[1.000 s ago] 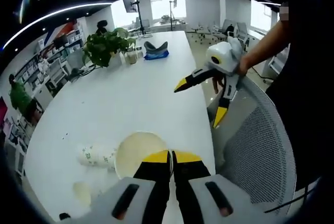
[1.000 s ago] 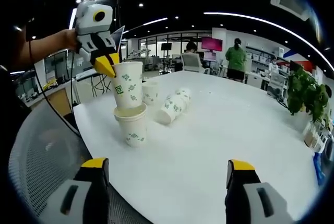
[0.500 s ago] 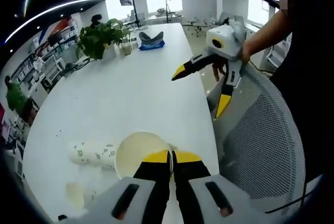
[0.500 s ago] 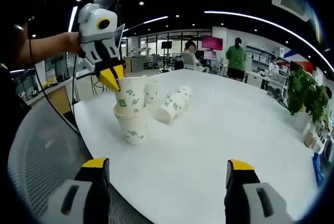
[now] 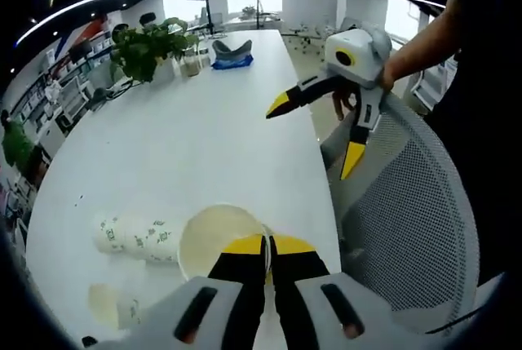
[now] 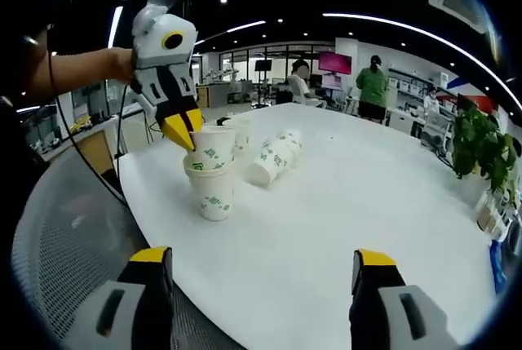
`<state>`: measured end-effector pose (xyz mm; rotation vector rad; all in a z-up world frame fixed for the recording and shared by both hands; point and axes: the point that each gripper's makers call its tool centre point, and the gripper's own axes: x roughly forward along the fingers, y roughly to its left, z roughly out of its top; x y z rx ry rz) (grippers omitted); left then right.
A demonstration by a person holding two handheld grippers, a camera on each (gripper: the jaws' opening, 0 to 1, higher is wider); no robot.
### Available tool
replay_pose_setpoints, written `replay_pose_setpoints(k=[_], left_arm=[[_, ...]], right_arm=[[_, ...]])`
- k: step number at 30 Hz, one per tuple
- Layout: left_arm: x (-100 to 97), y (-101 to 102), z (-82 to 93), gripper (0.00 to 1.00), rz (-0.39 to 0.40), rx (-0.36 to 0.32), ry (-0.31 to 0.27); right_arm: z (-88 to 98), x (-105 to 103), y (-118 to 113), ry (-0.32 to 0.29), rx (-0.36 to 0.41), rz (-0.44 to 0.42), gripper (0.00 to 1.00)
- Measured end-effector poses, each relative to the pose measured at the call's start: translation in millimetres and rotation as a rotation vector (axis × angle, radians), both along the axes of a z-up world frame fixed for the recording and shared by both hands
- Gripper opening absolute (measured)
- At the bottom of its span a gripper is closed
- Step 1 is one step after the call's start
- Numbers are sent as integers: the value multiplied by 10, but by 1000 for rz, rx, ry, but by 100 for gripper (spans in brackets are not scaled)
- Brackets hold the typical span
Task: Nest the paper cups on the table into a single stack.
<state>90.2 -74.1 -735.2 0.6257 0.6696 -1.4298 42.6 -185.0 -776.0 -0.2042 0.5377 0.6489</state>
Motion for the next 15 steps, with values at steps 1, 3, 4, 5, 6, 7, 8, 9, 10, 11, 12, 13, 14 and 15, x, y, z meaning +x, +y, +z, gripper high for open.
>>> replay_pose_setpoints(k=[1,3,4,5,6,7,8,9,10,11,12,13,14,15], left_arm=[[-3,-15,-1,0,1,1,2],[10,-22,-46,0,2,3,20],[17,-23,-72,0,2,5,26],[19,-16,-110,0,-1,7,40],[15,-18,-126,0,-4,9,45],[-17,-20,-103,0,-10,10,48],[-33,-23,-109,0,-14,12,54],[-54,-30,-122,0,-20,13,64],[-63,-35,-133,1,-23,14,67],[-62,-32,-167,1,-27,18,73],[-64,-31,-182,1,-30,22,75],[-78,-25,-187,1,-33,26,78],[-81,-22,-197,1,-34,29,82],[-74,-18,-220,1,-35,31,84]], right_arm=[[3,2,-2,0,3,-1,92],[4,7,-8,0,5,-5,92],[3,8,-10,-1,5,-5,92],[2,7,-10,-1,3,-4,92],[3,6,-8,-1,1,-4,92],[6,5,-6,0,2,-4,92],[8,7,-7,0,4,-6,92],[8,7,-8,-1,3,-7,92],[7,9,-11,0,3,-7,92],[9,8,-9,0,4,-7,92],[11,8,-9,0,4,-8,91],[9,7,-11,1,2,-8,91],[5,9,-15,1,3,-9,91],[5,8,-16,1,3,-9,91]])
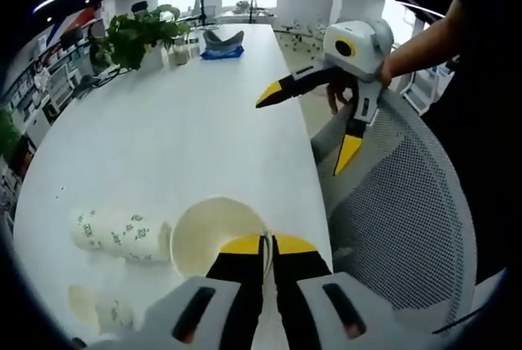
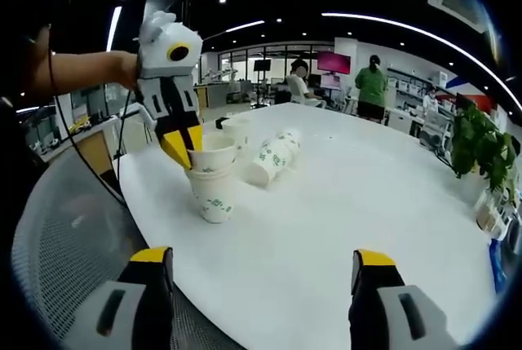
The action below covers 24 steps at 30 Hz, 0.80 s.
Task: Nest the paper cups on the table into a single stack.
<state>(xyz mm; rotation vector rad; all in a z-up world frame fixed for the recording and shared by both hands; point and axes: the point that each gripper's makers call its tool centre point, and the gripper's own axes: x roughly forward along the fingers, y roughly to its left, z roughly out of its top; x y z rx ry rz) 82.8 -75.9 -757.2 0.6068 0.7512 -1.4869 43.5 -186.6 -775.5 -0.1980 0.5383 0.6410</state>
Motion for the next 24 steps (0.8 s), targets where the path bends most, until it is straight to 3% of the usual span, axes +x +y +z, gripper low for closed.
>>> replay_pose_setpoints(k=[10,14,24], left_arm=[[-10,-14,-29,2,-3,-8,34],[-54,-45,-29,2,-2,-23,88],[-49,-35,-175,3,-22,27,83]], right_arm=[[-19,-2,-18,6,-8,-1,90],[-20,-7,-14,8,-11,0,90],[-25,-9,-29,11,-10,-7,89]])
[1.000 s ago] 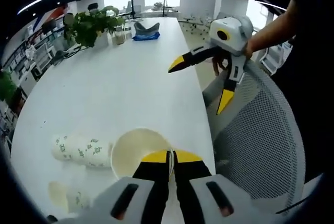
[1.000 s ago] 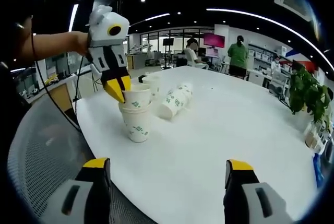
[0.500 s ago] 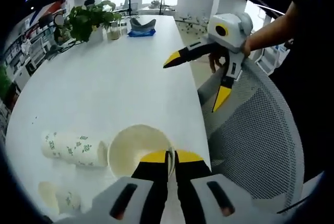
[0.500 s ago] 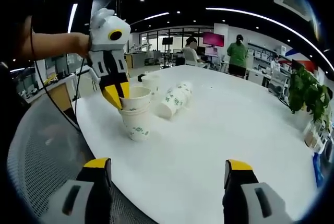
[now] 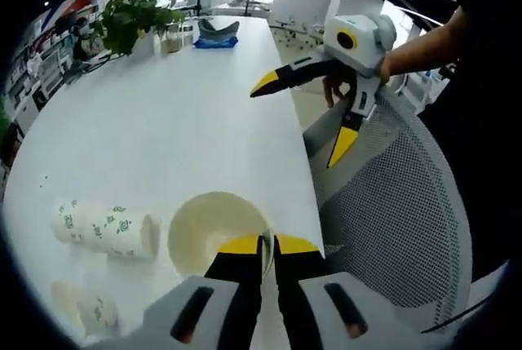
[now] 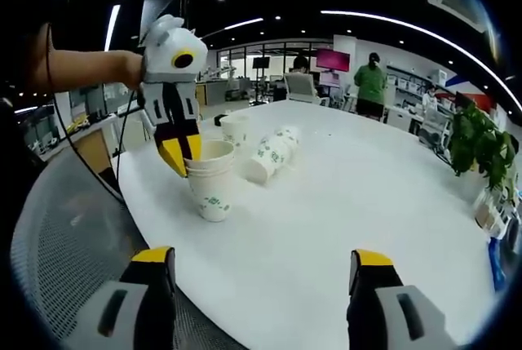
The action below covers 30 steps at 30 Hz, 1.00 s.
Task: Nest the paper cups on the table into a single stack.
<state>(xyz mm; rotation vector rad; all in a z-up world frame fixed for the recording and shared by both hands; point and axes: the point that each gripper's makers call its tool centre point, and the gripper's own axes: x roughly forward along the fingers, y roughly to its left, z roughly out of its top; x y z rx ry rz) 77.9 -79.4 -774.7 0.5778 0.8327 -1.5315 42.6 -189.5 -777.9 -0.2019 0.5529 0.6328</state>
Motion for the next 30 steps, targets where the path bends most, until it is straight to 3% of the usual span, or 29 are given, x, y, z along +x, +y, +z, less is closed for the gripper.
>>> replay_pose_setpoints(k=[26,30], left_arm=[[-10,-8,-77,4,8,13,24],[7,14,-97,10,14,35,13]], right_arm=[[11,18,-12,-3,14,-12,89],[15,16,-8,-4,13,-12,89]])
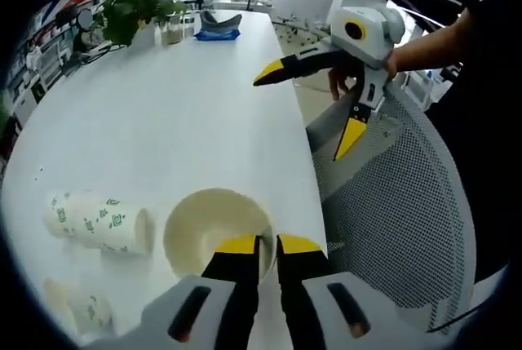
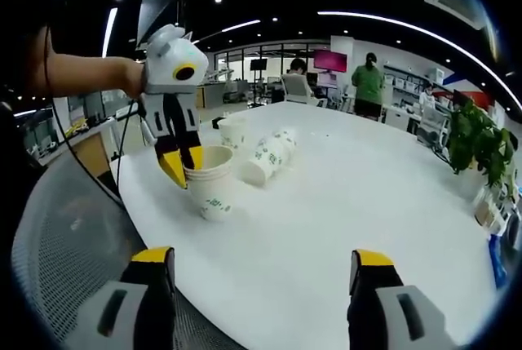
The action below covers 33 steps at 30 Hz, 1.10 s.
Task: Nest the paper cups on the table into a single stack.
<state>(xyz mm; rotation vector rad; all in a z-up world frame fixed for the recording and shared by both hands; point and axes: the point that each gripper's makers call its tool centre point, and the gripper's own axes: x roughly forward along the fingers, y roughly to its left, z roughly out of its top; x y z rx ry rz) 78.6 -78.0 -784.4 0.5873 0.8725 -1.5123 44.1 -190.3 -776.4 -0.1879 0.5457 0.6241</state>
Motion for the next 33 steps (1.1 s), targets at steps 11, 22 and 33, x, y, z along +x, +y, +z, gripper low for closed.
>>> replay_pose_setpoints(k=[11,22,33], left_arm=[[50,-18,208,23,52,-91,7],[413,245,450,27,127,-123,-90],[824,589,420,33,263,-111,-165]], right_arm=[[-27,-6,-6,7,-4,4,89],[-32,-11,-1,9,-5,8,89],[-27,-6,2,12,-10,8,90]])
